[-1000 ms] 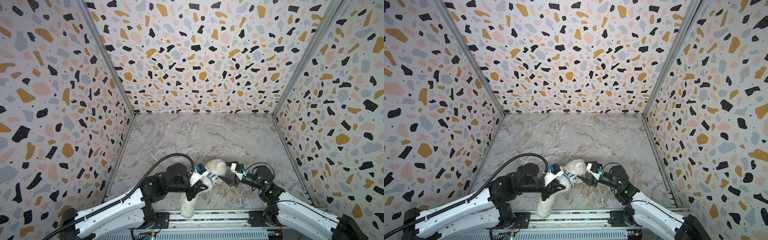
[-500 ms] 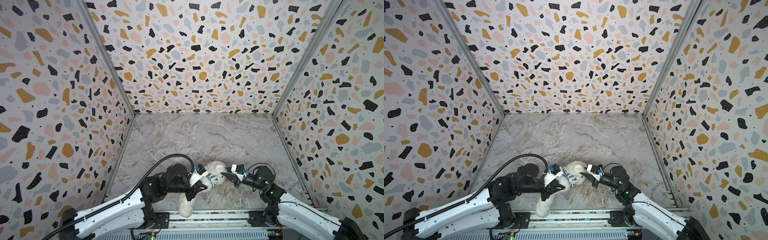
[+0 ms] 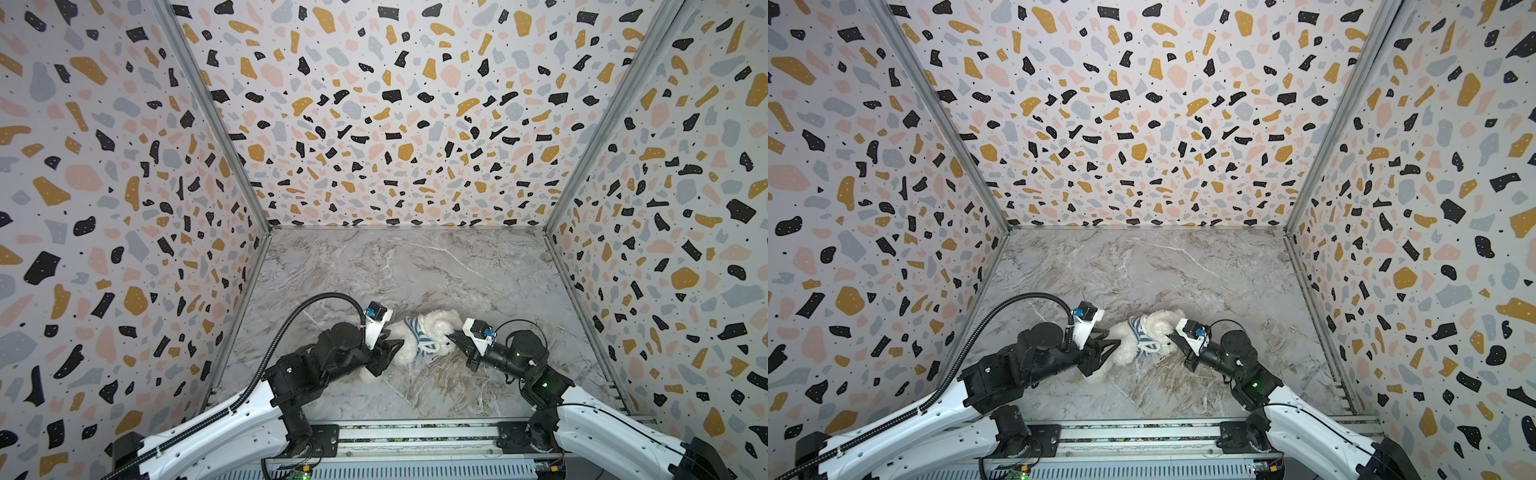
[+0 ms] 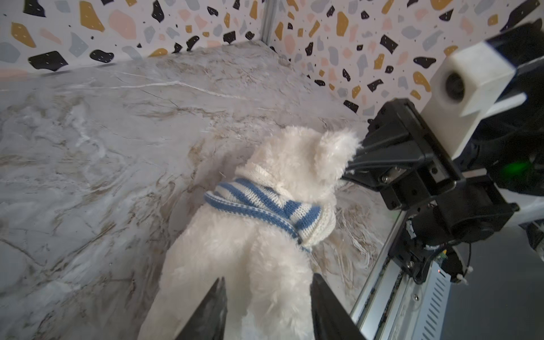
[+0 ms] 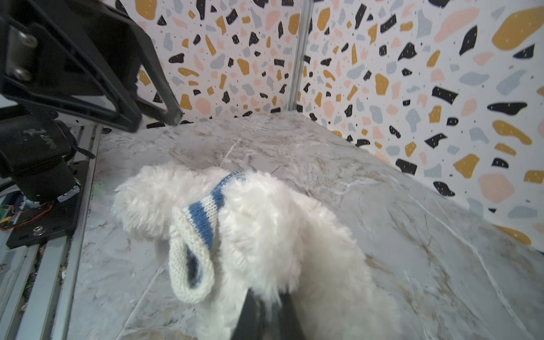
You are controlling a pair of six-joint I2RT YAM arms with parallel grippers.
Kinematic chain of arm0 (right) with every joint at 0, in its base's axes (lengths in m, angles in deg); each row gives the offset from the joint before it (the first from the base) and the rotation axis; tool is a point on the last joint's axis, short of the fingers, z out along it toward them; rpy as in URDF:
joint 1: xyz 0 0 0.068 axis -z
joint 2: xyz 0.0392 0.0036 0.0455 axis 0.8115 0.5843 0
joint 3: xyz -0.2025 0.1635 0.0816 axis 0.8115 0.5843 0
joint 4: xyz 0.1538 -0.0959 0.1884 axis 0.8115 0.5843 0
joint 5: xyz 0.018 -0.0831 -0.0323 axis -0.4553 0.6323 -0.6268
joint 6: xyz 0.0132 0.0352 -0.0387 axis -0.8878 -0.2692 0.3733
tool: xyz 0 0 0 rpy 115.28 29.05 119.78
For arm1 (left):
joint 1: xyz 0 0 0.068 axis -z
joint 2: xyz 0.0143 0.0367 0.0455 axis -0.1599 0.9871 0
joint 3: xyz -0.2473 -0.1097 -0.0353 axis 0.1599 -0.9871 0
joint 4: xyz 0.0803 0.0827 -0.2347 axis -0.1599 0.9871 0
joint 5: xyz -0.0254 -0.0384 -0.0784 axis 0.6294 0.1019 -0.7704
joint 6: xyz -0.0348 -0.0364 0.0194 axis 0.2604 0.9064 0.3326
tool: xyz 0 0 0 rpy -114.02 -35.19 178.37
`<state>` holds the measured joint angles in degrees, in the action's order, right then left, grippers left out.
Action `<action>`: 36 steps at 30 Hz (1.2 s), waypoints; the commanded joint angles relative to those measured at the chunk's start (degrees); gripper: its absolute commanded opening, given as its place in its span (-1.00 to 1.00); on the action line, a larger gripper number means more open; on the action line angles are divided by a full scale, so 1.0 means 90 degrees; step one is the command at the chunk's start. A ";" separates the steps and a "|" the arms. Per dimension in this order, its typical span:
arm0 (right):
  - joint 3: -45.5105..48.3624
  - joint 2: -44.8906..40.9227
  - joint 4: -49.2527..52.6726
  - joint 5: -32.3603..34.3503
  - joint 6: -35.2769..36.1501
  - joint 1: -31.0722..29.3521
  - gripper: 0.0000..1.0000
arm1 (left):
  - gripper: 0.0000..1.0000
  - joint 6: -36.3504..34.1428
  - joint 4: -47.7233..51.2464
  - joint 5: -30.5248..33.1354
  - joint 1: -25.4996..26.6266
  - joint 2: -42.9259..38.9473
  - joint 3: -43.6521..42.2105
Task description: Dress the teddy bear
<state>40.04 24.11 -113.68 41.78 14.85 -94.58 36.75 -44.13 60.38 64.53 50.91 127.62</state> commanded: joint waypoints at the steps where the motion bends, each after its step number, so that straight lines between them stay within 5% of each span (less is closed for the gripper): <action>1: -0.0246 0.0067 0.0017 0.0302 -0.0463 -0.0018 -1.00 | -0.20 0.0534 -0.0574 0.0343 -0.0010 -0.0009 -0.0257; 10: -0.0116 0.0075 -0.0074 0.0586 -0.0462 -0.0377 -1.00 | -0.56 0.1925 -0.2037 -0.0016 -0.0002 0.0708 -0.0602; 20: -0.0090 0.0040 -0.0084 0.0815 -0.0388 -0.0702 -1.00 | -0.78 0.2299 -0.2210 -0.0112 0.0136 0.1255 -0.0761; 36: 0.0016 -0.0032 -0.0124 0.0865 -0.0363 -0.1109 -1.00 | -0.43 0.2846 -0.2869 -0.0076 0.0232 0.1620 -0.1216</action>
<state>40.23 25.29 -113.01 49.89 11.33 -103.06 61.30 -67.28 59.31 66.39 64.59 117.63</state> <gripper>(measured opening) 0.059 0.283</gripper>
